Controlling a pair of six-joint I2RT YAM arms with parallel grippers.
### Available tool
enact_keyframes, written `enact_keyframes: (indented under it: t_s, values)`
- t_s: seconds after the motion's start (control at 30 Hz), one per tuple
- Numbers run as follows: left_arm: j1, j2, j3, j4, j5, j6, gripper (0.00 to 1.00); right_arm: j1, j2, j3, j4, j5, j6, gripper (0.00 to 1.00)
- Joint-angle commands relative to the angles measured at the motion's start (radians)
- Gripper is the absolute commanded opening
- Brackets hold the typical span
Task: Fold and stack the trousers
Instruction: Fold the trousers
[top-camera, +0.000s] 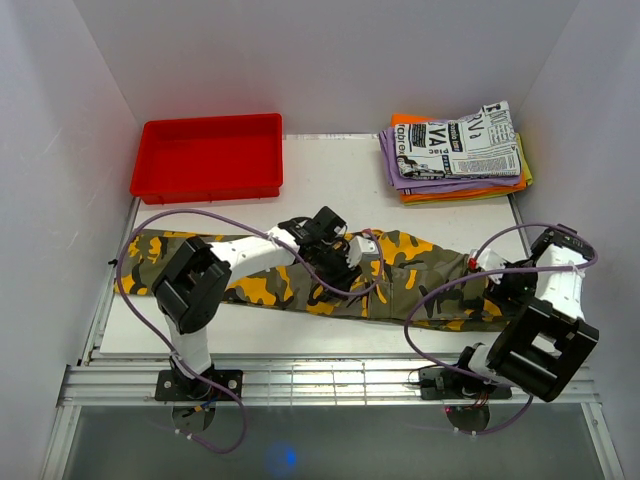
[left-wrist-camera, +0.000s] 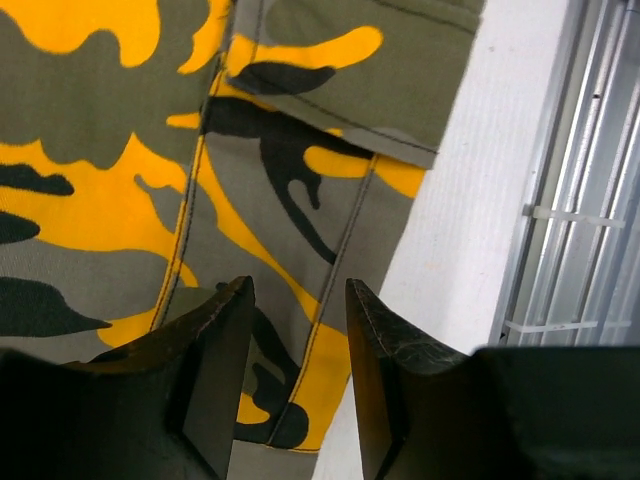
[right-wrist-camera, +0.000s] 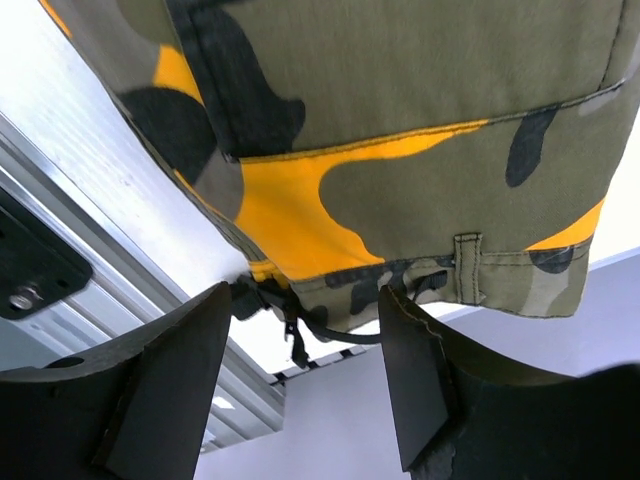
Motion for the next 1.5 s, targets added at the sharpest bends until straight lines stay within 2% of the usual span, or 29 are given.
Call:
enact_keyframes:
  t_s: [0.0, 0.27, 0.37, 0.5, 0.57, 0.6, 0.7, 0.93, 1.1, 1.3, 1.47]
  values:
    - [0.041, 0.043, 0.015, -0.019, -0.008, -0.023, 0.53, -0.023, 0.008, 0.015, 0.015, 0.044, -0.123, 0.67]
    - [0.110, 0.112, 0.017, -0.008, -0.017, -0.065, 0.53, -0.042, -0.032, -0.155, 0.158, 0.115, -0.218, 0.66]
    - [0.112, 0.121, 0.018, -0.005, -0.020, -0.068, 0.53, -0.042, -0.048, -0.212, 0.230, 0.124, -0.235, 0.59]
    - [0.112, 0.133, 0.024, -0.002, -0.031, -0.079, 0.53, -0.043, -0.058, -0.227, 0.267, 0.117, -0.226, 0.36]
    - [0.112, 0.139, 0.027, 0.003, -0.028, -0.085, 0.53, -0.043, -0.069, -0.208, 0.261, 0.104, -0.217, 0.28]
    - [0.112, 0.142, 0.027, 0.001, -0.024, -0.085, 0.53, -0.043, -0.083, -0.201, 0.258, 0.103, -0.217, 0.19]
    - [0.112, 0.149, 0.027, 0.006, -0.015, -0.097, 0.53, -0.043, -0.109, -0.183, 0.238, 0.104, -0.224, 0.08]
    - [0.112, 0.158, 0.035, 0.010, -0.021, -0.108, 0.53, -0.043, -0.169, -0.097, 0.069, 0.078, -0.253, 0.08]
    - [0.115, 0.153, 0.024, 0.012, -0.023, -0.108, 0.53, -0.056, -0.219, -0.180, 0.054, 0.129, -0.310, 0.08]
    - [0.121, 0.152, 0.027, 0.004, -0.018, -0.112, 0.53, -0.057, -0.178, -0.319, 0.173, 0.205, -0.306, 0.08]
    - [0.132, 0.106, 0.061, -0.020, 0.003, -0.119, 0.53, -0.056, -0.100, -0.364, 0.326, 0.227, -0.290, 0.08]
